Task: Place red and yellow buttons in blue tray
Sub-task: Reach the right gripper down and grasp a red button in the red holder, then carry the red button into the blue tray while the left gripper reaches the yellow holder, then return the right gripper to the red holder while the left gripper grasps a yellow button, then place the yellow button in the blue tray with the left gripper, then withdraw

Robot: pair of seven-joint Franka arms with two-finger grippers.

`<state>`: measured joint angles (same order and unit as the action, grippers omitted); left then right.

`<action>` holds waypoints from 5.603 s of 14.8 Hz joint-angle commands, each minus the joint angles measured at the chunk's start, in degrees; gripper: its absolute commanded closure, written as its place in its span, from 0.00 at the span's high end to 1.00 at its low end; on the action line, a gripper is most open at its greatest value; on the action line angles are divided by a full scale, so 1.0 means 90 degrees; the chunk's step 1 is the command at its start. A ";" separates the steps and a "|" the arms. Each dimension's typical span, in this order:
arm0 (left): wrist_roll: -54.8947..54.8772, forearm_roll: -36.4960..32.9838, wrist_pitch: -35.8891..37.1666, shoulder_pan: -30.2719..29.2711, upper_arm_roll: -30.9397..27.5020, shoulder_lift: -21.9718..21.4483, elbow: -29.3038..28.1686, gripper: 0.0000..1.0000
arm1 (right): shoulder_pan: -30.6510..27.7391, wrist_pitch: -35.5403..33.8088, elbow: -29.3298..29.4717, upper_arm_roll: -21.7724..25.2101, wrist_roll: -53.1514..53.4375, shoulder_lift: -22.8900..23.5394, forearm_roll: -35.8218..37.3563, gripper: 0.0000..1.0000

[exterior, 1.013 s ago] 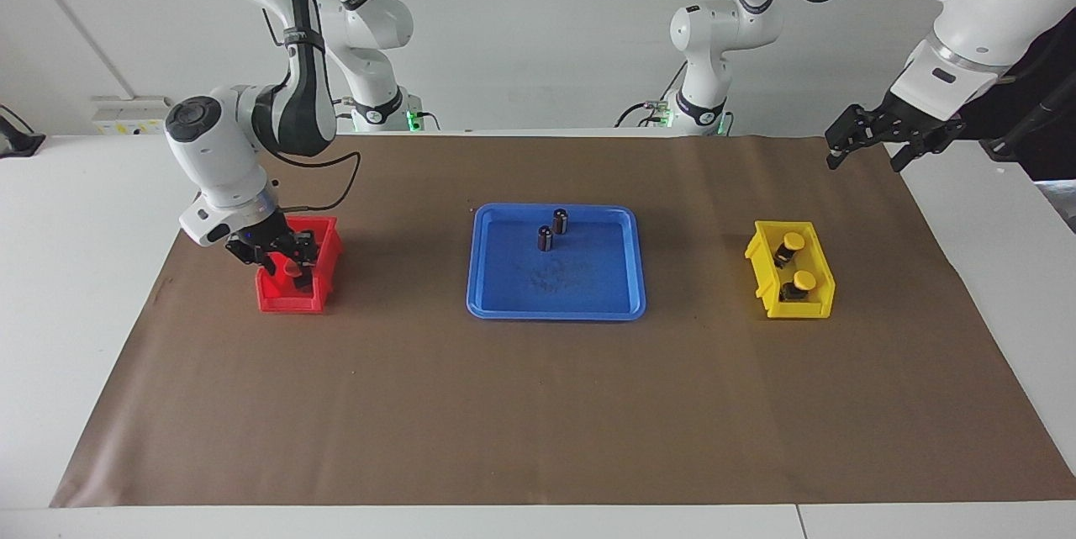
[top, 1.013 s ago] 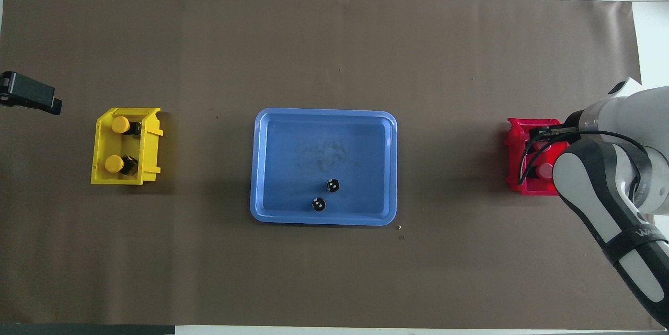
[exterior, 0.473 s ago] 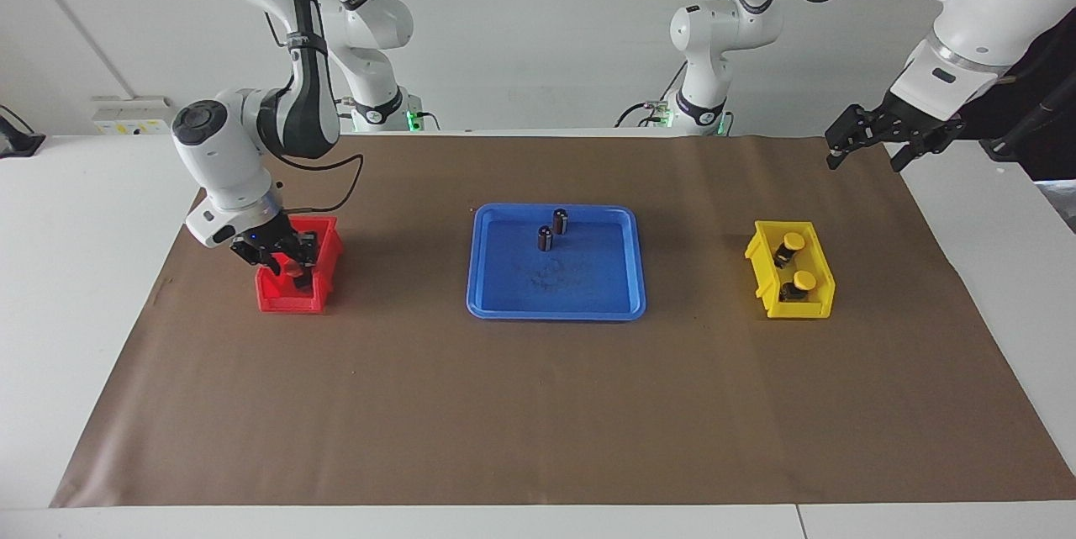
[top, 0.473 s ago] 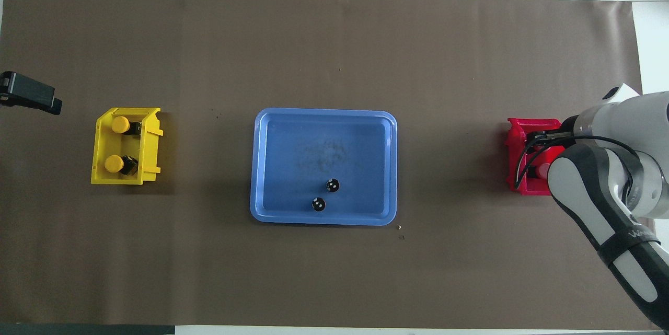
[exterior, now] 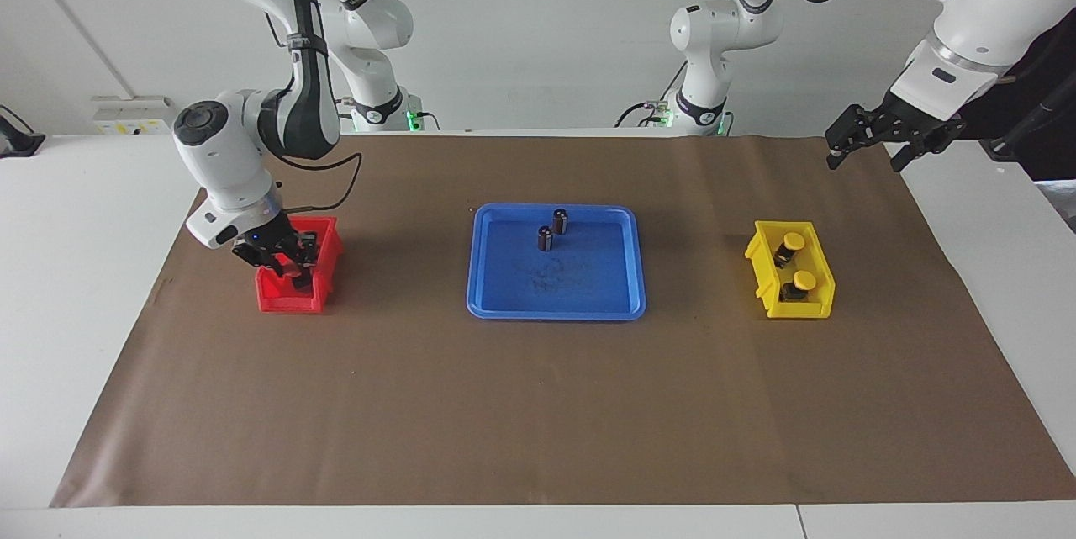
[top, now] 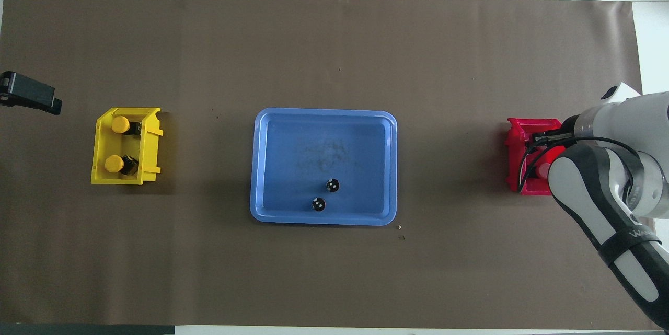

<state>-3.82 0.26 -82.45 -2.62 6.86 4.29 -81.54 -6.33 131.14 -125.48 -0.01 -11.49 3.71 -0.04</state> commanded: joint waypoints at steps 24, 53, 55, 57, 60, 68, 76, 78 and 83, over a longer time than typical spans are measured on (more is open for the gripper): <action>-0.0591 0.0069 -0.5075 -0.0363 -0.0059 0.0099 -0.3917 0.77 | 0.4502 -0.0676 0.3240 -0.0028 0.6335 0.2234 0.0081 0.22; -0.0416 0.0098 -0.2679 -0.0461 -0.0059 0.0314 -0.1998 0.01 | 0.0020 -0.0471 -0.0716 0.0041 -0.0296 -0.1214 -0.0250 0.73; 0.0536 0.0118 -0.2781 -0.0083 -0.0001 0.0412 -0.1945 0.01 | 0.0010 -0.0294 -0.0755 0.0041 -0.0306 -0.1126 -0.0250 0.69; 0.1902 0.0118 -0.3444 0.0746 -0.0001 0.0334 -0.2402 0.01 | 0.0010 -0.0129 -0.0862 0.0041 -0.0316 -0.1057 -0.0260 0.65; 0.4090 0.0108 -0.4235 0.2016 -0.0010 0.0548 -0.2570 0.02 | 0.0000 0.0175 -0.1097 0.0041 -0.0316 -0.1018 -0.0250 0.63; 0.5872 -0.0331 -0.4755 0.3669 -0.0020 0.1318 -0.2698 0.01 | -0.0039 0.0527 -0.1419 0.0050 -0.0403 -0.0989 -0.0260 0.63; 0.6372 -0.0780 -0.4806 0.3963 -0.0010 0.1701 -0.2503 0.97 | -0.0146 0.0771 -0.1761 0.0050 -0.0589 -0.1076 -0.0260 0.58; 0.6236 -0.0810 -0.4046 0.3876 -0.0030 0.1614 -0.2220 1.00 | -0.0146 0.0771 -0.1781 0.0041 -0.0589 -0.1086 -0.0260 0.48; 0.3409 -0.0780 -0.2784 0.2385 -0.0049 0.0736 -0.2219 1.00 | -0.0147 -0.0141 -0.0937 0.0050 -0.0706 -0.0902 -0.0231 0.21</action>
<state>36.03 -5.73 -110.43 25.11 6.08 14.84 -100.18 -6.63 135.78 -139.13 1.03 -15.49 -4.71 -1.71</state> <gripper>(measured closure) 0.000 0.630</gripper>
